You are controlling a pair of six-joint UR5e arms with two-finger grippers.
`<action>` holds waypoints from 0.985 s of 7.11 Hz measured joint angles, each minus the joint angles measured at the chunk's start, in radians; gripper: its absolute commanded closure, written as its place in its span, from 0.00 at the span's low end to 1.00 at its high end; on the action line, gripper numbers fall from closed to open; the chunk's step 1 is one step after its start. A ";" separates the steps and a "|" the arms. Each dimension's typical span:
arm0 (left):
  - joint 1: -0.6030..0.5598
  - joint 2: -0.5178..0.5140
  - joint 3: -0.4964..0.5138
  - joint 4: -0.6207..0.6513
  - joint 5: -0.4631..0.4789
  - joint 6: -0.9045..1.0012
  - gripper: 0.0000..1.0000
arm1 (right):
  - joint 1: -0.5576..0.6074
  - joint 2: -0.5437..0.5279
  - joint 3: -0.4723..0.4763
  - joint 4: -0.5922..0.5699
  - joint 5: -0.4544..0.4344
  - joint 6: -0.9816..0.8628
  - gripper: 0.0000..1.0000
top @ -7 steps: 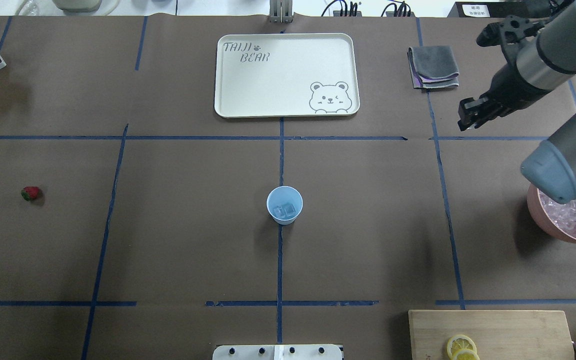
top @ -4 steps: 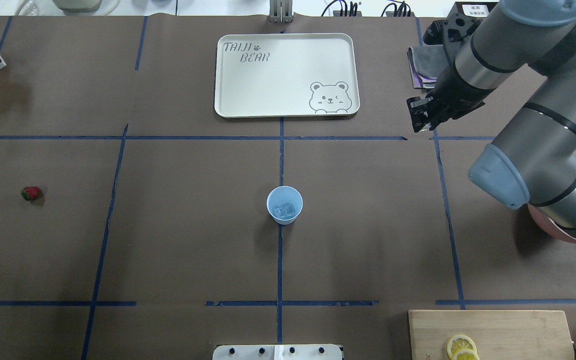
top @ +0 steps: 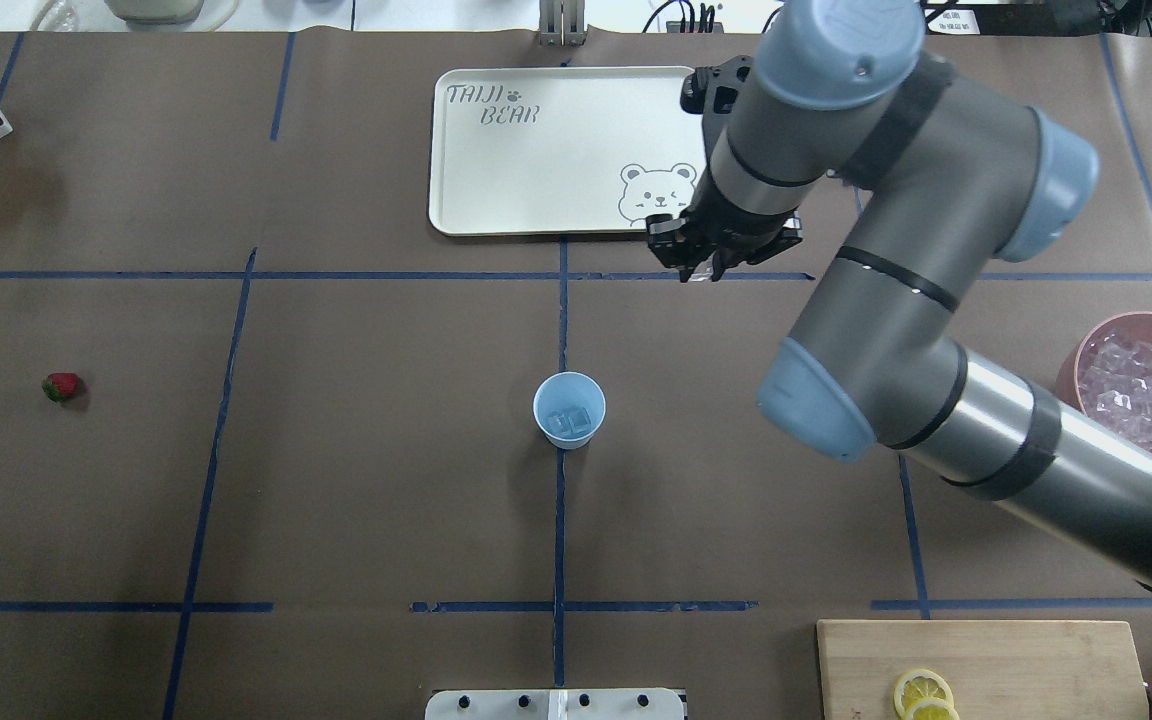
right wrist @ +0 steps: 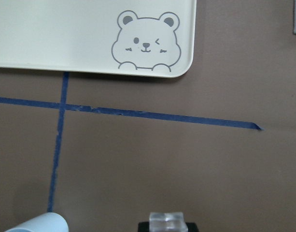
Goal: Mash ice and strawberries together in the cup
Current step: 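Lift the ice cube with the right gripper and carry it over the light-blue cup, then open the right gripper to drop the ice cube into the cup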
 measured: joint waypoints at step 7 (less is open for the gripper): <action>0.002 0.000 0.000 0.001 0.000 0.000 0.00 | -0.210 0.163 -0.199 -0.012 -0.132 0.150 1.00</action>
